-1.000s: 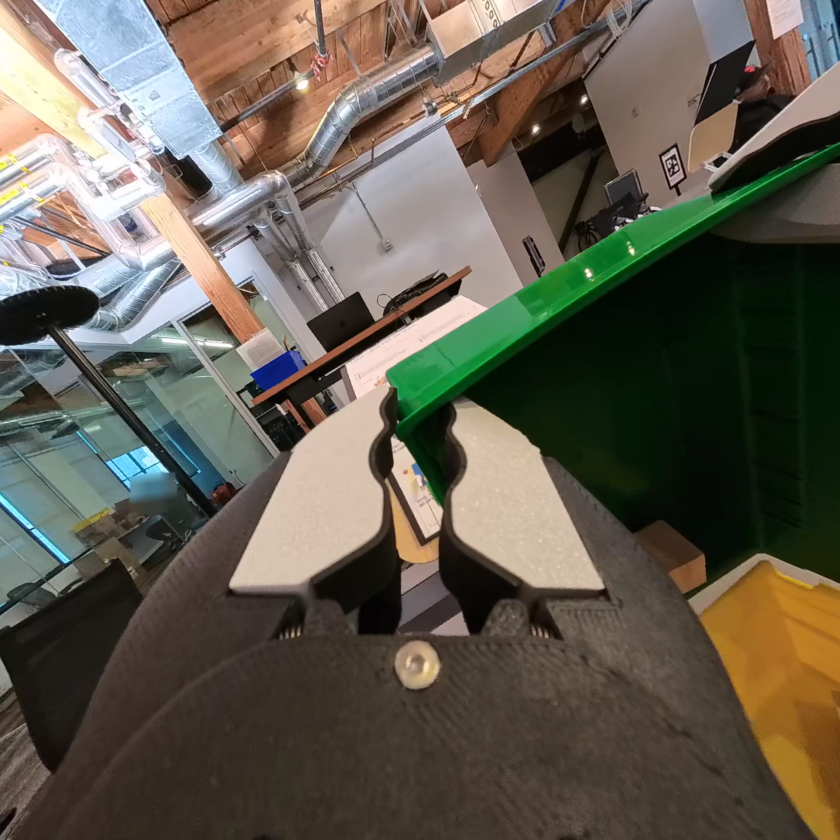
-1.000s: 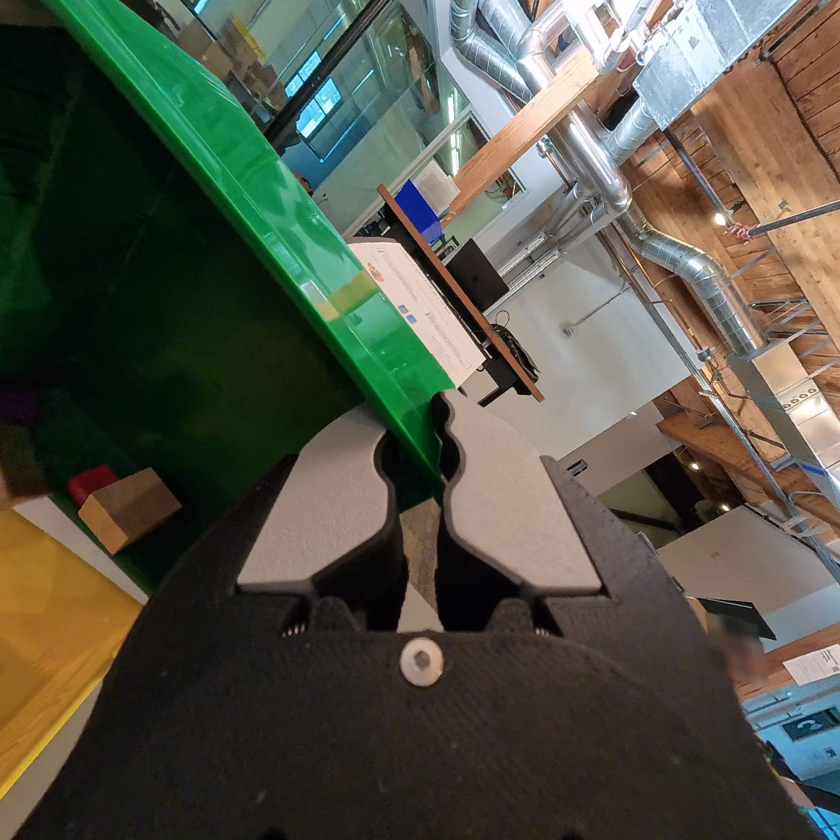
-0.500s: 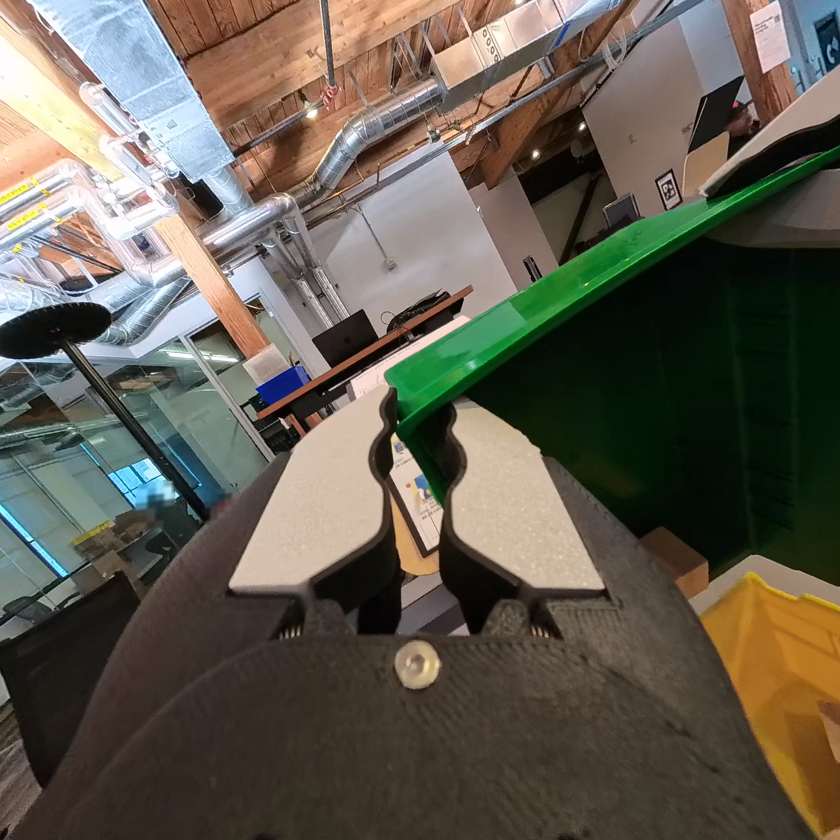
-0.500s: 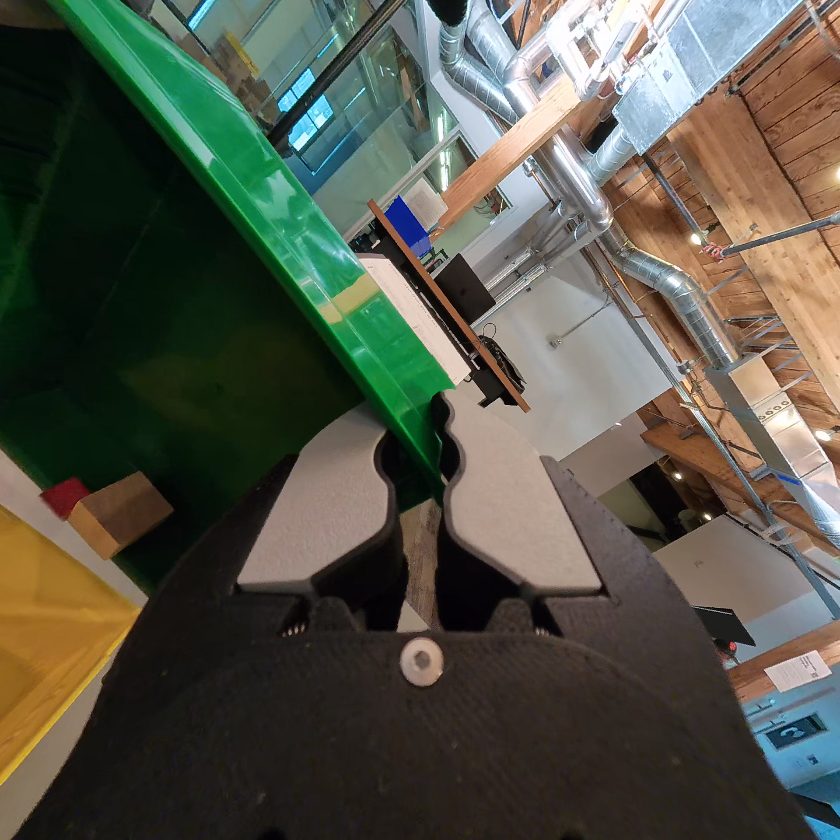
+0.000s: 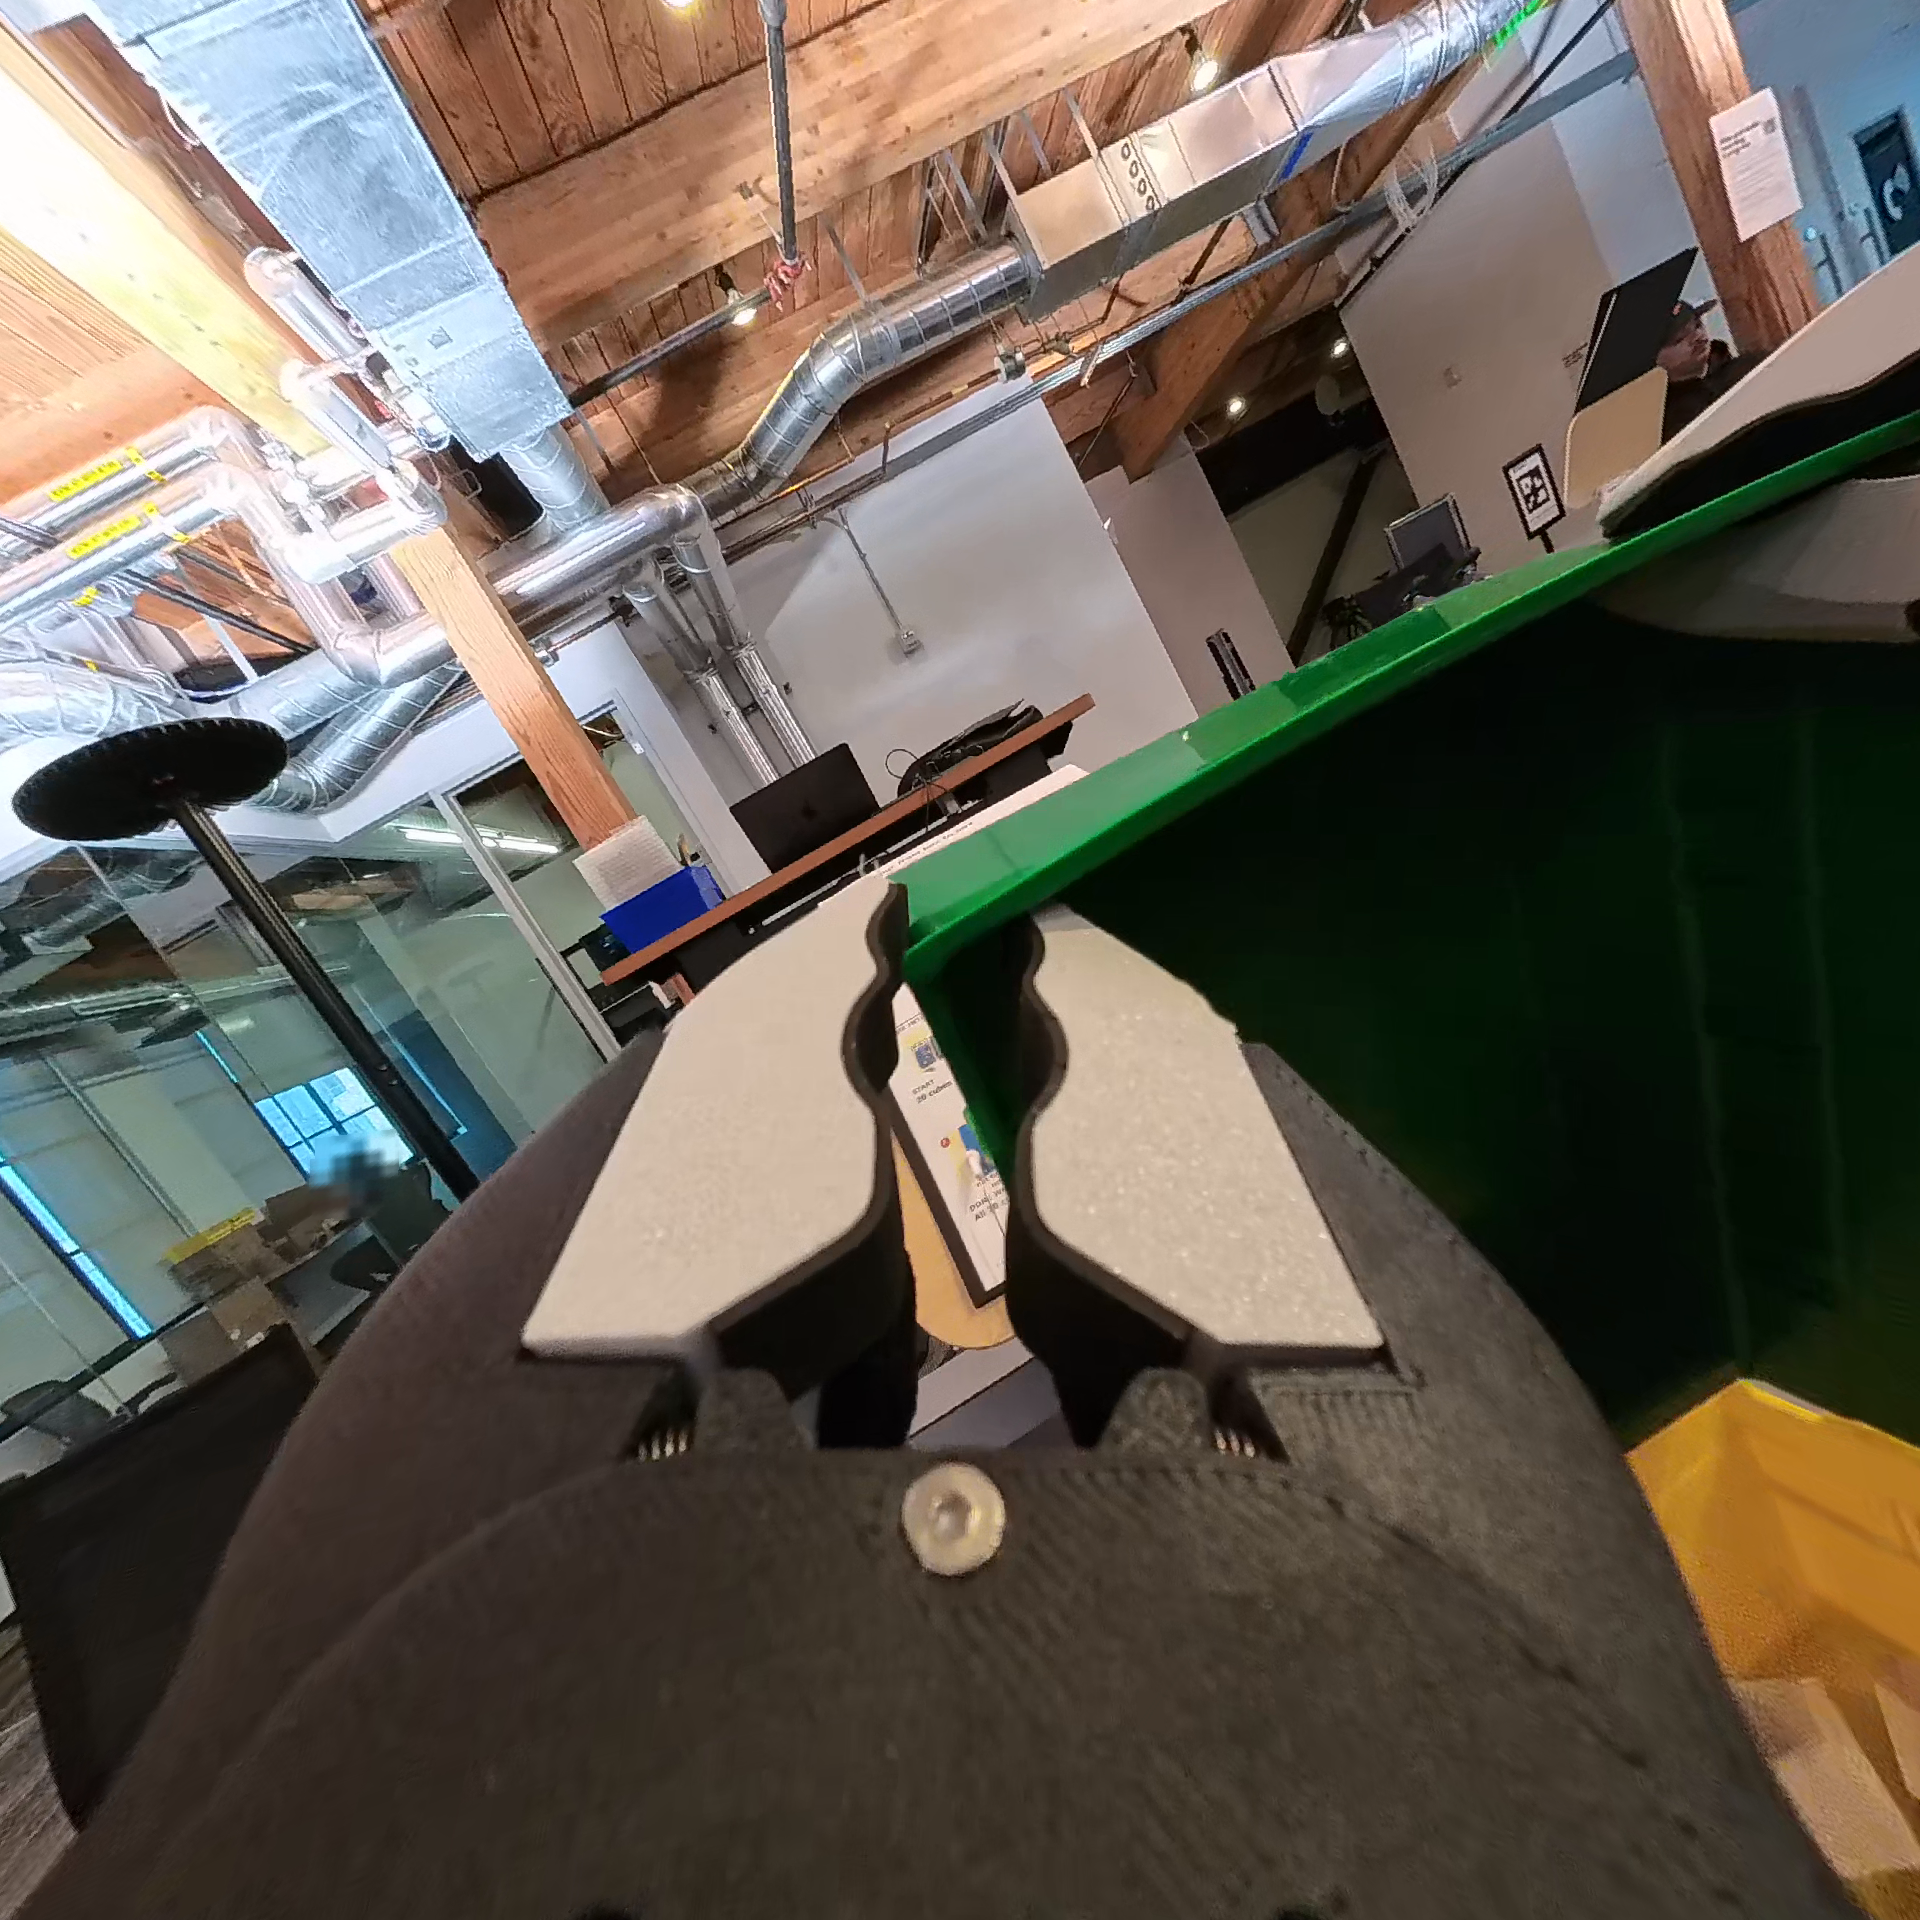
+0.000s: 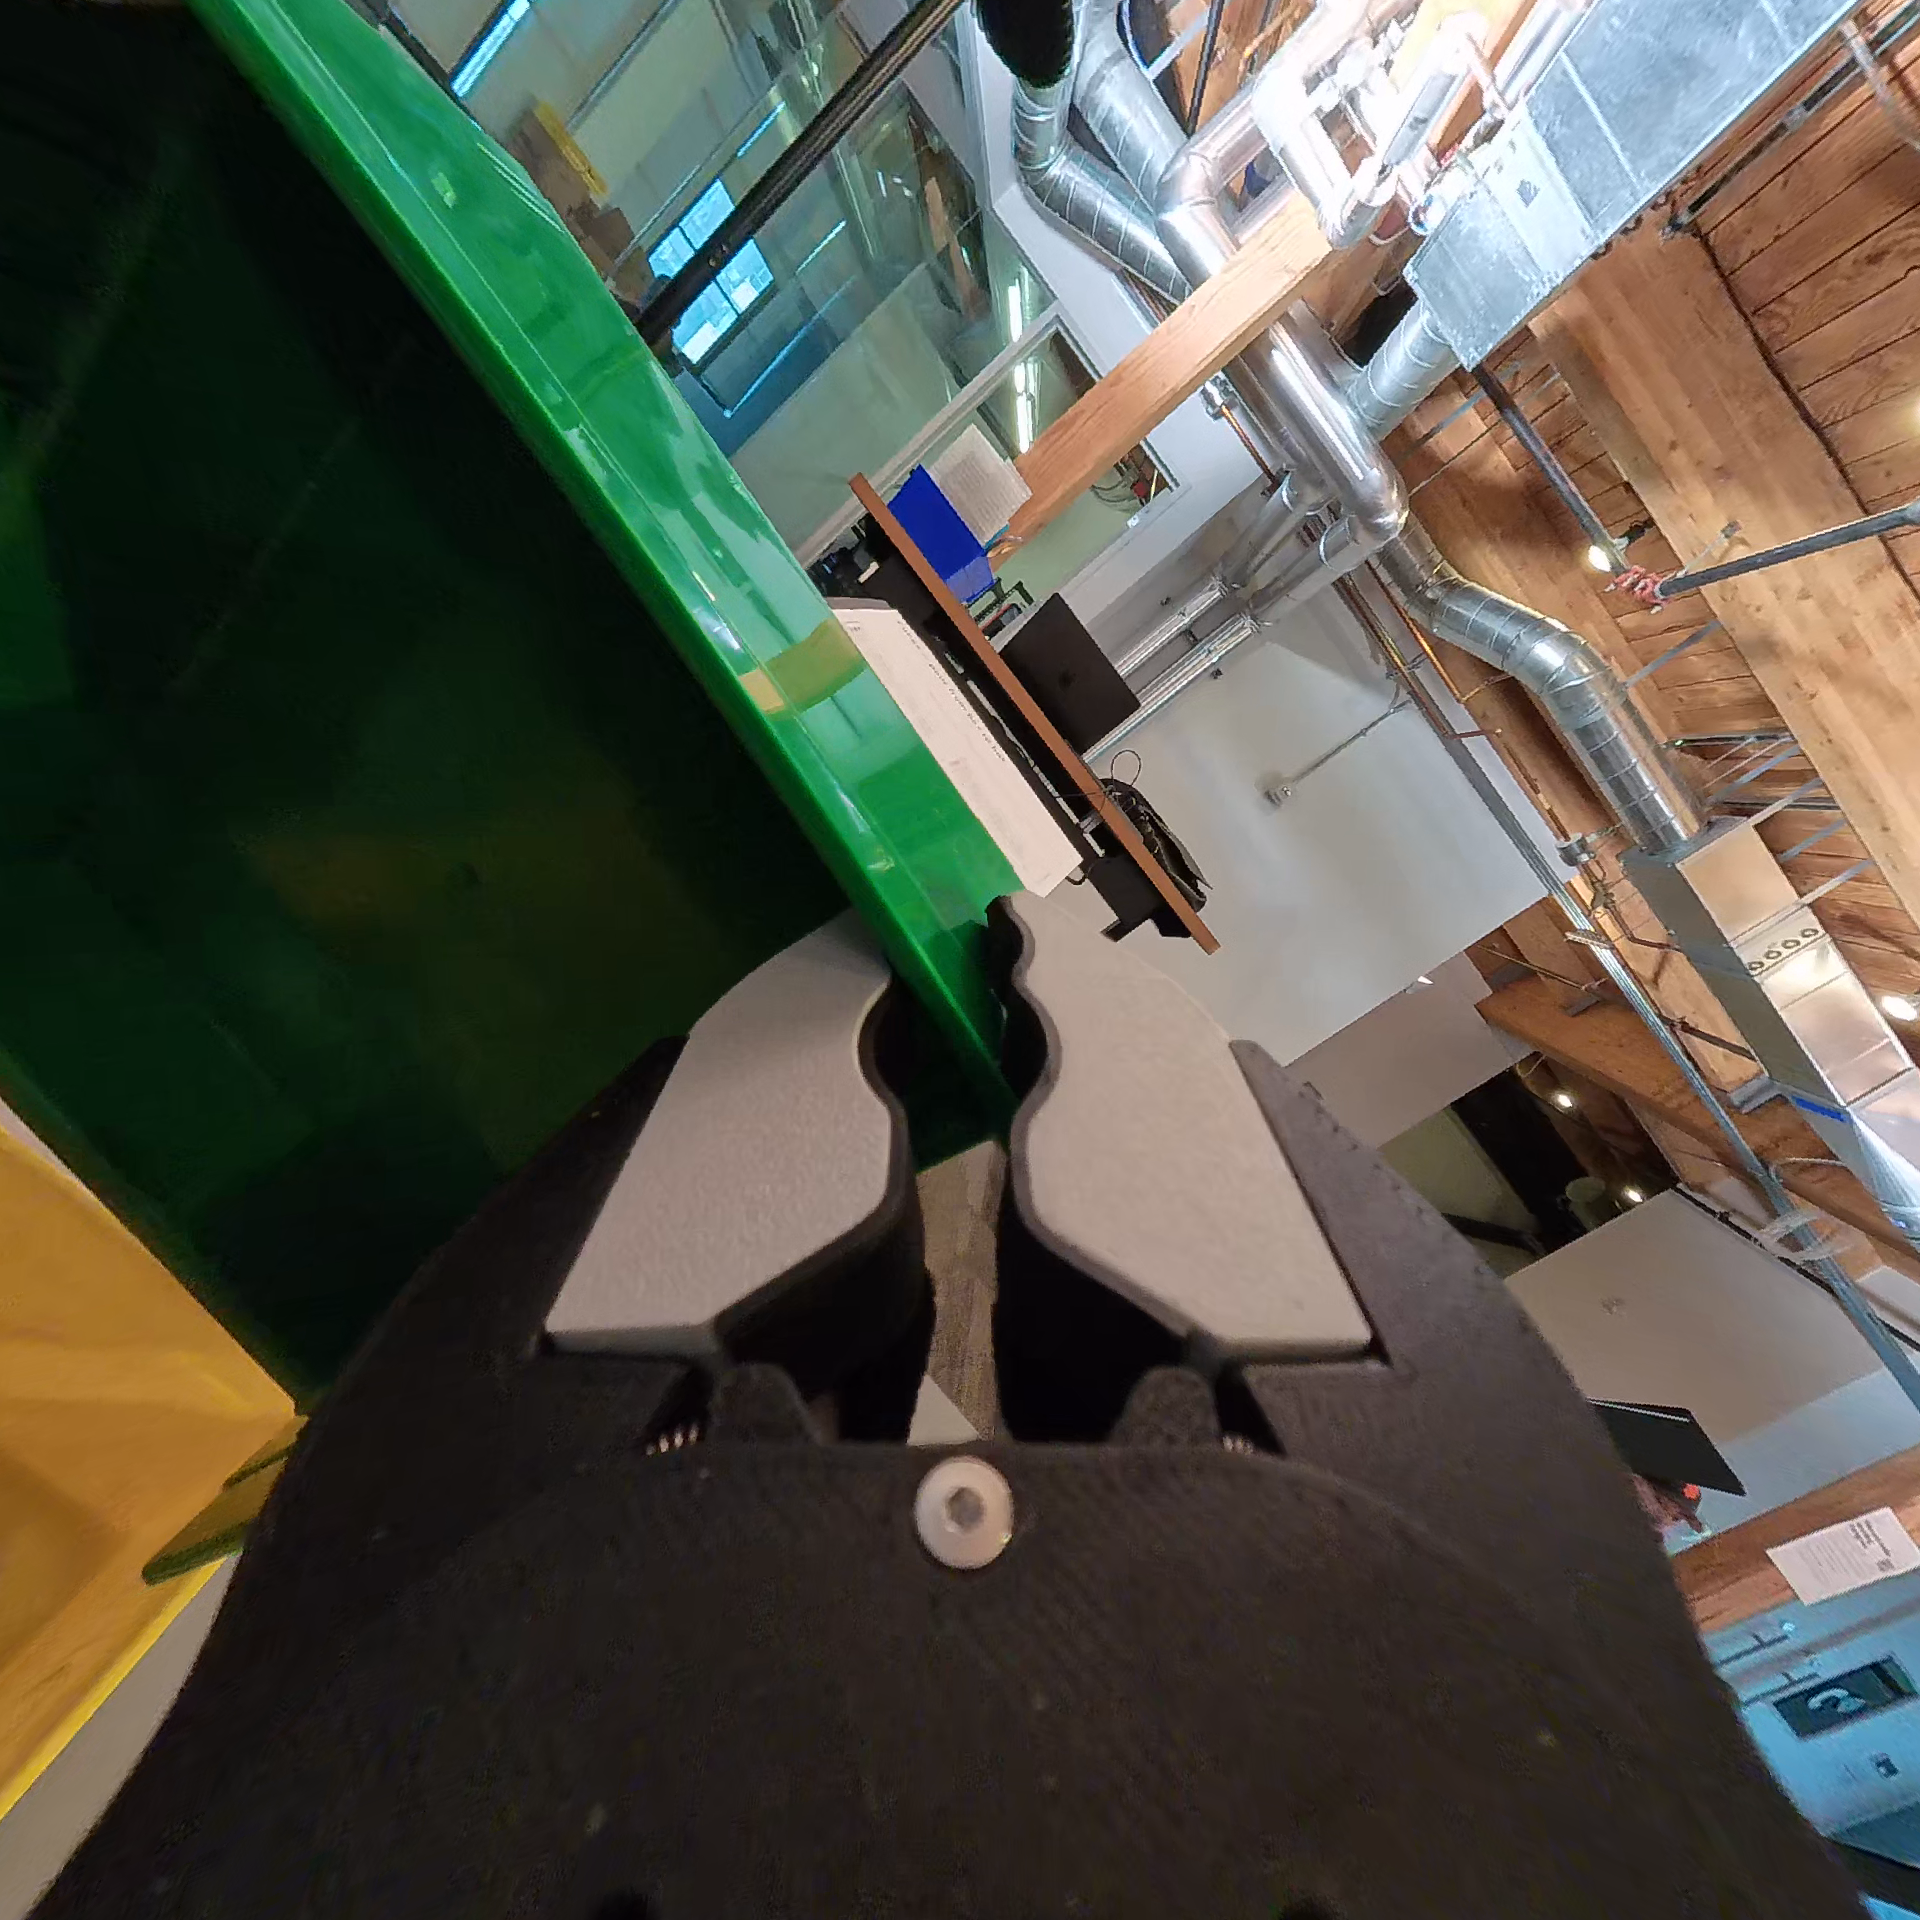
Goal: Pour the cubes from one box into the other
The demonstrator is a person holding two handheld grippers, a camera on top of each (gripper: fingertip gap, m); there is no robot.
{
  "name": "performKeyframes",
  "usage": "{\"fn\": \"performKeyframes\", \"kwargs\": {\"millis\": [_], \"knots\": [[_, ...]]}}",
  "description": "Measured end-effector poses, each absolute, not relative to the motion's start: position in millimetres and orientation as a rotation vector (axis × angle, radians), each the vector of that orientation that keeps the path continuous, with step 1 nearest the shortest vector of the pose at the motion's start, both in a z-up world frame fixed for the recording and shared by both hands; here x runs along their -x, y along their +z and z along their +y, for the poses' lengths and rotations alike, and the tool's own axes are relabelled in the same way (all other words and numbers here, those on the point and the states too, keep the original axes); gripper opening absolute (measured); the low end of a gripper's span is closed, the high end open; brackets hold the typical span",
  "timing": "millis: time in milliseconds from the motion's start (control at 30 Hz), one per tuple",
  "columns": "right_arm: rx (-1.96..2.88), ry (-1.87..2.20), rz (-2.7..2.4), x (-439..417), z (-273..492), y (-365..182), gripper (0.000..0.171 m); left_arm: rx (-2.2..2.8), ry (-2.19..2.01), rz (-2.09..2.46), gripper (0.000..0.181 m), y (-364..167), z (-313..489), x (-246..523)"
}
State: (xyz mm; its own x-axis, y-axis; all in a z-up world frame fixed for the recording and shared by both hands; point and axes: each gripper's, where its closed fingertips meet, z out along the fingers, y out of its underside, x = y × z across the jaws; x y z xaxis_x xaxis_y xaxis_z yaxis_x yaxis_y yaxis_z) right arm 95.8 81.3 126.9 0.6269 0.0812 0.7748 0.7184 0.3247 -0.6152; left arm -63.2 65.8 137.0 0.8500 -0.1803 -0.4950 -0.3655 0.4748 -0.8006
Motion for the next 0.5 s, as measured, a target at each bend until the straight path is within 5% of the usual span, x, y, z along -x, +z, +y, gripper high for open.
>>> {"fn": "performKeyframes", "kwargs": {"millis": [500], "knots": [[1.306, -0.368, -0.917, -28, 90, 165, 0.007, 1.183, 0.079, 0.534, 0.020, 170, 72, 127]]}}
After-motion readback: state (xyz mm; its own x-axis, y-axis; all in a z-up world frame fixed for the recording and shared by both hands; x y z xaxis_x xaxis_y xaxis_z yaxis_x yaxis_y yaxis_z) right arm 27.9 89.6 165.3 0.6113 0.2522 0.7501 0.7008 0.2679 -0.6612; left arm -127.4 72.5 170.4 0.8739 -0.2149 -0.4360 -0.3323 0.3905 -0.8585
